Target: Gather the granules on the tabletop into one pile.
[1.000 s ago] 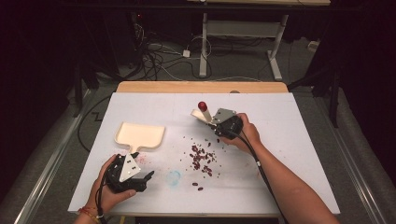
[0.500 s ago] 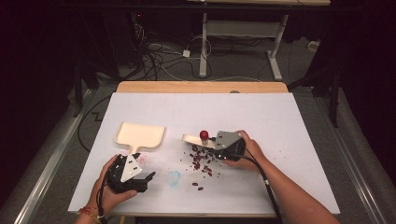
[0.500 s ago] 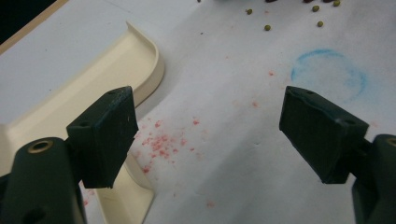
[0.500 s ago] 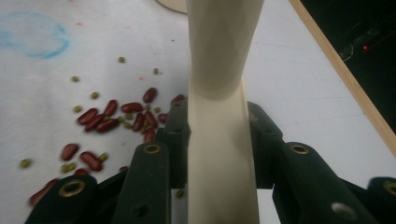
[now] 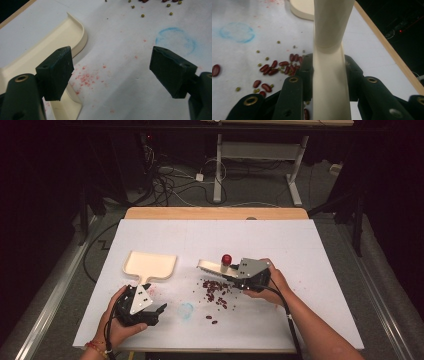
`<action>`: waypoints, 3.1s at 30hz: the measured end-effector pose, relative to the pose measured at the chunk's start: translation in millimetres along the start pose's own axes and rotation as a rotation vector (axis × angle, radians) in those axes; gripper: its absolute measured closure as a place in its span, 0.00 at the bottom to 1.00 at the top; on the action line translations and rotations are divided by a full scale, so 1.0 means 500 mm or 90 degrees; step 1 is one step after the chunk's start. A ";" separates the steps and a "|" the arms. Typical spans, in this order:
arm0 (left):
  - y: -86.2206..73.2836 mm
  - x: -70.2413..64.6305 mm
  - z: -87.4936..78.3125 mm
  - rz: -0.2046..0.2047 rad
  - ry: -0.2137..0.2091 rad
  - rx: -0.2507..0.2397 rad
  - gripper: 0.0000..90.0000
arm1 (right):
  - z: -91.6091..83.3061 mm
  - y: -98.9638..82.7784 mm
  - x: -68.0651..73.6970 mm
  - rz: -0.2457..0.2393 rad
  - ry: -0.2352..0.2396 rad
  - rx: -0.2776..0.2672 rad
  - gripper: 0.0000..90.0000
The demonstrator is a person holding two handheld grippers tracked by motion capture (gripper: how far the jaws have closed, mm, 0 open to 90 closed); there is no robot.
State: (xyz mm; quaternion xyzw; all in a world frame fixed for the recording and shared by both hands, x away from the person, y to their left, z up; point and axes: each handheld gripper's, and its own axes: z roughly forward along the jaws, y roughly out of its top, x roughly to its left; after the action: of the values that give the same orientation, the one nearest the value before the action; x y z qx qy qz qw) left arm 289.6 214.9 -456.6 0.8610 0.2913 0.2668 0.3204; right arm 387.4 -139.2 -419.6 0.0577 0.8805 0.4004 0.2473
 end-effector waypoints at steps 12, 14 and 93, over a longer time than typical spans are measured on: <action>-0.003 0.005 0.002 -0.008 -0.004 0.005 0.20 | 0.090 0.042 -0.047 -0.021 -0.058 0.037 0.75; -0.004 0.005 0.002 -0.012 -0.004 0.005 0.20 | 0.111 0.045 -0.044 -0.026 -0.063 0.039 0.75; 0.004 -0.007 0.012 0.024 -0.025 0.030 0.20 | -0.081 0.010 0.079 0.172 -0.082 0.071 0.75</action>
State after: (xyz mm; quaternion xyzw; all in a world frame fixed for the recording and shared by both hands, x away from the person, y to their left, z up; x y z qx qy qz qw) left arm 291.8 208.9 -460.0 0.8786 0.2750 0.2488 0.3010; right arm 332.9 -151.2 -408.8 0.2147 0.8678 0.3763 0.2432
